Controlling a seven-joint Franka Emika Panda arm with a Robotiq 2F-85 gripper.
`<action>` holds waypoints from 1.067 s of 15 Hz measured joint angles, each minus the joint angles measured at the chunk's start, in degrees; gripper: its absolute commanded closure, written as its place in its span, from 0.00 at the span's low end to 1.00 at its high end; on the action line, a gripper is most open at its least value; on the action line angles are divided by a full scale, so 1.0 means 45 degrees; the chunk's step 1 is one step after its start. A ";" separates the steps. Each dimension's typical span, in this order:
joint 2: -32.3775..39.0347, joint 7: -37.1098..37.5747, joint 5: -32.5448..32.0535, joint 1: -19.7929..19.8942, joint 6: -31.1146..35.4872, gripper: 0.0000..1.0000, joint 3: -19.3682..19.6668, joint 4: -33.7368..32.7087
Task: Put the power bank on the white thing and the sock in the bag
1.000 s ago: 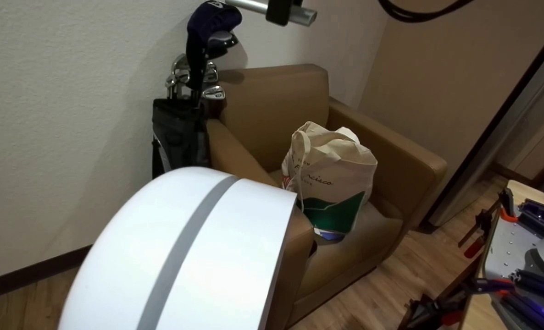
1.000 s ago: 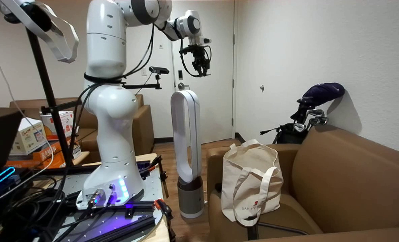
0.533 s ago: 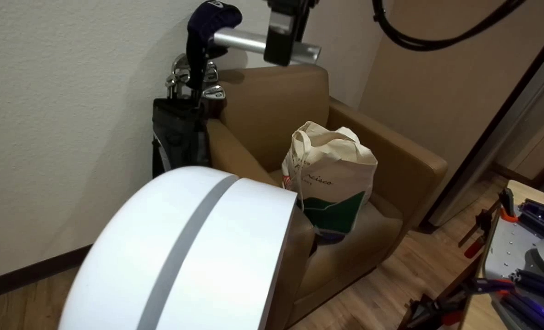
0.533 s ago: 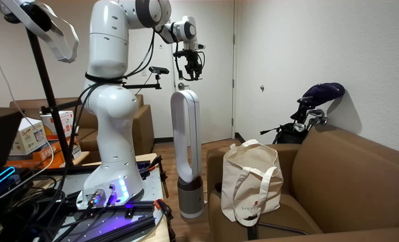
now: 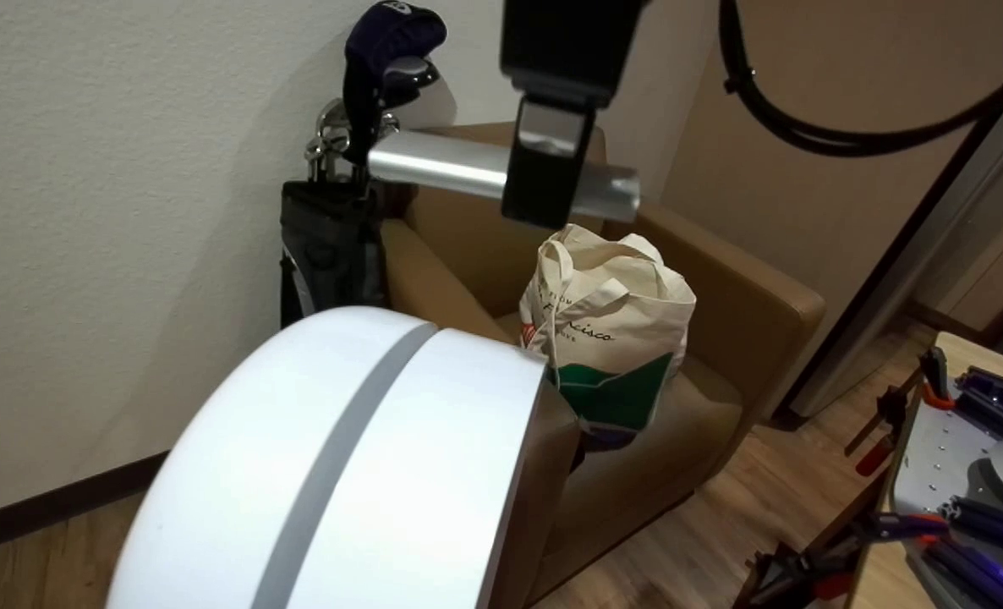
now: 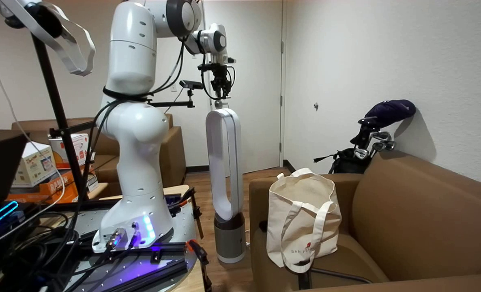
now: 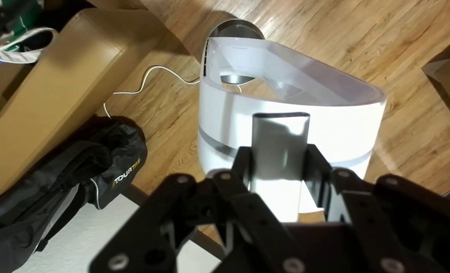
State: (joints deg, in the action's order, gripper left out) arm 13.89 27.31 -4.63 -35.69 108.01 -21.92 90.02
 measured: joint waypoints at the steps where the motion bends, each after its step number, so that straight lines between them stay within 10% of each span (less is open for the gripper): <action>1: 0.0041 0.0070 0.0048 -0.0135 0.0077 0.87 -0.0008 0.0012; 13: 0.1269 0.0522 0.0088 -0.1111 0.2191 0.87 0.0327 0.0373; 14: 0.1301 0.0525 0.0086 -0.1168 0.2233 0.37 0.0396 0.0348; 16: 0.1302 0.0625 0.0065 -0.1298 0.2235 0.32 0.0550 0.0341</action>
State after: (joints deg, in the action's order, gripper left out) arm 19.75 30.12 -4.33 -41.53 118.07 -19.45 91.55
